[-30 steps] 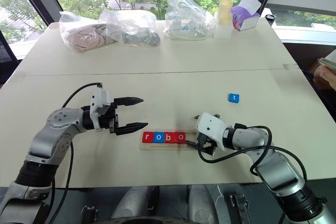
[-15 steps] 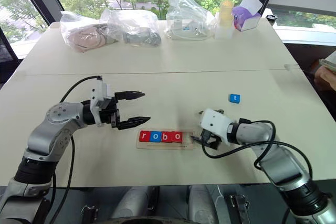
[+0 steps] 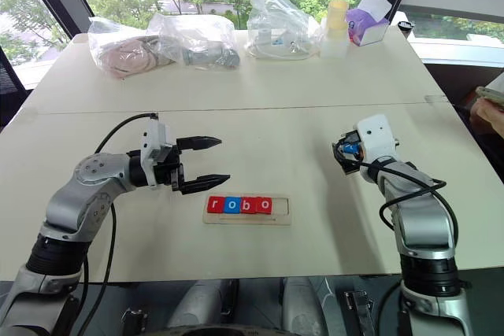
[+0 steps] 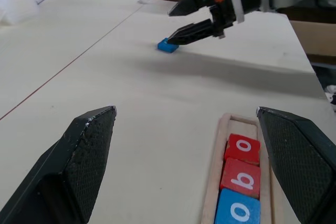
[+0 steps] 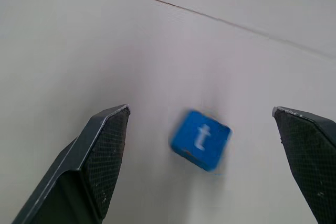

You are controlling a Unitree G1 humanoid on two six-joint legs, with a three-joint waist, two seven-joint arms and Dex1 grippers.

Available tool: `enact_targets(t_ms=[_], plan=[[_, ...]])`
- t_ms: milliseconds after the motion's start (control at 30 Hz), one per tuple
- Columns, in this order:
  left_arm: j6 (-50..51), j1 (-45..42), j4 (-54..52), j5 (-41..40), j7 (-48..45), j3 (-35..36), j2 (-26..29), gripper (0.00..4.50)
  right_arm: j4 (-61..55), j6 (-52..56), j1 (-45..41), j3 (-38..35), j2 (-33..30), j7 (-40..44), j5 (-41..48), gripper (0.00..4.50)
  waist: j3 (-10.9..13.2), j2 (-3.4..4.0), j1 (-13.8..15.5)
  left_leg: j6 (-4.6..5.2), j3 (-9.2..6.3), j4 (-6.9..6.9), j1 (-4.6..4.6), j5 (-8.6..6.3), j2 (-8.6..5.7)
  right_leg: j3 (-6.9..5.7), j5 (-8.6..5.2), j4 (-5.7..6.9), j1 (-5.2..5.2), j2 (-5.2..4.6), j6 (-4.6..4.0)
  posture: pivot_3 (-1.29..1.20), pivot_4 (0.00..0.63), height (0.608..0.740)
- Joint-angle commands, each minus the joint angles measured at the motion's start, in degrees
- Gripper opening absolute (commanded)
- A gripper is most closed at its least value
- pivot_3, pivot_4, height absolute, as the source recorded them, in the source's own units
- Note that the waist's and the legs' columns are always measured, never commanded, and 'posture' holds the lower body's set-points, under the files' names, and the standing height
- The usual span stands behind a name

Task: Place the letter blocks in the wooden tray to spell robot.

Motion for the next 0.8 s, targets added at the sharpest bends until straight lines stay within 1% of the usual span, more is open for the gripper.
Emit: enact_targets(t_ms=[33,267,433,467,533,567,633,667,700,733,800], plan=[[-1.91,0.06,-0.22,-0.19,-0.19,0.28,-0.27,4.50,1.56,2.60,-2.85,-2.90,3.31,-3.83,1.17,4.43,-0.01,0.01,-0.06,0.00,0.00,0.00,0.00,0.00,0.00,0.00,0.00,0.00,0.00,0.00,0.00,0.00,0.150,0.740],[-2.46,0.67,-0.32,-0.16,0.18,0.59,-0.20,4.50,8.09,4.60,-6.95,-4.87,7.25,-5.94,3.93,4.43,-0.01,0.03,-0.32,0.00,0.00,-0.01,0.00,0.00,-0.01,0.00,0.01,0.01,0.00,0.02,-0.01,0.00,0.150,0.740],[-2.66,1.37,-0.74,-0.20,0.60,0.82,0.03,4.50,11.98,4.88,-8.75,-5.61,8.41,-8.31,4.13,4.43,-0.01,0.04,-1.10,0.00,0.00,-0.01,0.01,0.01,-0.01,-0.01,0.02,0.03,0.01,0.02,0.00,0.00,0.150,0.740],[-2.69,1.42,-0.78,-0.20,0.64,0.81,0.05,4.50,12.08,4.97,-8.82,-5.65,8.34,-8.33,4.31,4.20,-0.01,0.04,-1.13,0.00,0.00,0.01,0.01,0.01,-0.01,-0.01,0.02,0.03,0.02,0.02,0.00,0.00,0.150,0.740],[-2.86,1.67,-0.74,-0.22,0.75,0.93,0.10,4.50,12.00,6.65,-9.21,-6.71,9.23,-9.14,5.20,3.50,-0.01,0.04,-1.16,0.01,0.00,0.01,0.01,0.01,-0.01,0.00,0.02,0.03,0.02,0.02,0.00,0.00,0.150,0.740],[-2.96,1.75,-0.73,-0.22,0.78,0.95,0.13,4.50,11.90,7.19,-9.29,-6.96,9.44,-9.37,5.47,3.04,-0.01,0.04,-1.19,0.01,0.00,0.00,0.02,0.01,-0.01,0.00,0.02,0.03,0.02,0.03,0.00,0.00,0.150,0.740],[-3.17,1.88,-0.59,-0.23,0.82,0.92,0.14,4.50,11.23,8.19,-9.12,-7.08,9.60,-9.79,5.67,1.94,-0.02,0.04,-1.22,0.01,0.00,0.00,0.02,0.01,0.00,0.00,0.02,0.03,0.02,0.03,0.00,0.00,0.150,0.740],[-3.24,1.94,-0.57,-0.24,0.85,0.89,0.14,4.50,10.88,8.67,-9.03,-7.14,9.61,-9.98,5.72,1.47,-0.02,0.04,-1.23,0.01,0.00,0.00,0.02,0.01,0.00,0.00,0.02,0.03,0.02,0.03,0.00,0.00,0.150,0.740],[-3.32,1.98,-0.53,-0.27,0.84,0.85,0.11,4.50,9.61,9.63,-8.72,-7.16,9.57,-10.09,5.94,1.16,-0.02,0.04,-1.27,0.01,0.00,0.00,0.02,0.01,0.00,-0.01,0.02,0.03,0.01,0.03,0.00,0.00,0.150,0.740],[-3.37,2.01,-0.52,-0.30,0.84,0.82,0.09,4.50,8.70,10.32,-8.52,-7.17,9.53,-10.18,6.15,1.17,-0.02,0.05,-1.27,0.01,0.00,-0.01,0.02,0.01,0.01,0.00,0.02,0.04,0.01,0.04,0.00,0.00,0.150,0.740],[-3.73,1.79,-0.06,-0.32,0.40,0.59,-0.03,4.50,2.17,14.07,-5.97,-6.02,8.22,-9.05,7.07,1.17,-0.03,0.06,-1.23,0.01,0.00,-0.01,0.03,0.01,0.01,0.00,0.02,0.05,0.01,0.04,0.00,0.00,0.150,0.740]])
